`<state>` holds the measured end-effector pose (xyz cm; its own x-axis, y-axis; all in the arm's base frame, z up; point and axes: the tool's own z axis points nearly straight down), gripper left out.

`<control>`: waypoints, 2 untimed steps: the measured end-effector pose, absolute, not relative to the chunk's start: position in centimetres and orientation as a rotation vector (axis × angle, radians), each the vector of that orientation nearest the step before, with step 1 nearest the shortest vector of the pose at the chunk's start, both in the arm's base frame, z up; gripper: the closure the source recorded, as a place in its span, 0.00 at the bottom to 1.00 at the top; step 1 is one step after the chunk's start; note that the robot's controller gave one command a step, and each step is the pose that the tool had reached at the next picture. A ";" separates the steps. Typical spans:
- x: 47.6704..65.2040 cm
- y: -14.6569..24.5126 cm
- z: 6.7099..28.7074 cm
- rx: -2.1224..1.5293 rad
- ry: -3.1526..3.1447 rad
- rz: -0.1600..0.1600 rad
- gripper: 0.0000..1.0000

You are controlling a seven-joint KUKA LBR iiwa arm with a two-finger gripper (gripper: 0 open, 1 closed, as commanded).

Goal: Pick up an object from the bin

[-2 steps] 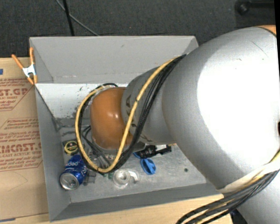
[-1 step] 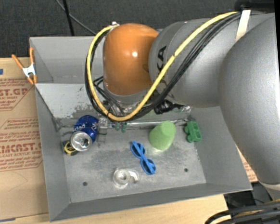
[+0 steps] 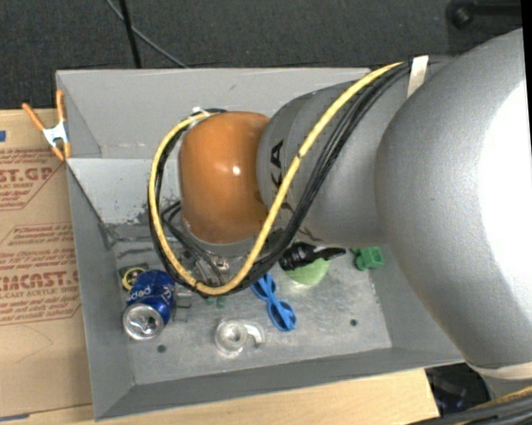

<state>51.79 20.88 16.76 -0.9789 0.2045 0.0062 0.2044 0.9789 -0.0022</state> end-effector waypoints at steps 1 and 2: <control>50.9 19.4 22.0 -0.305 -3.131 -0.004 1.00; 53.1 16.6 16.2 -0.316 -3.123 0.005 1.00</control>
Offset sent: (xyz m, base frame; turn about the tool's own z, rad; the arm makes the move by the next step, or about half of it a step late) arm -0.0088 -0.0154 0.0497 -0.0103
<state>53.07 16.62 16.25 -0.9797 0.2002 0.0026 0.2002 0.9797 -0.0034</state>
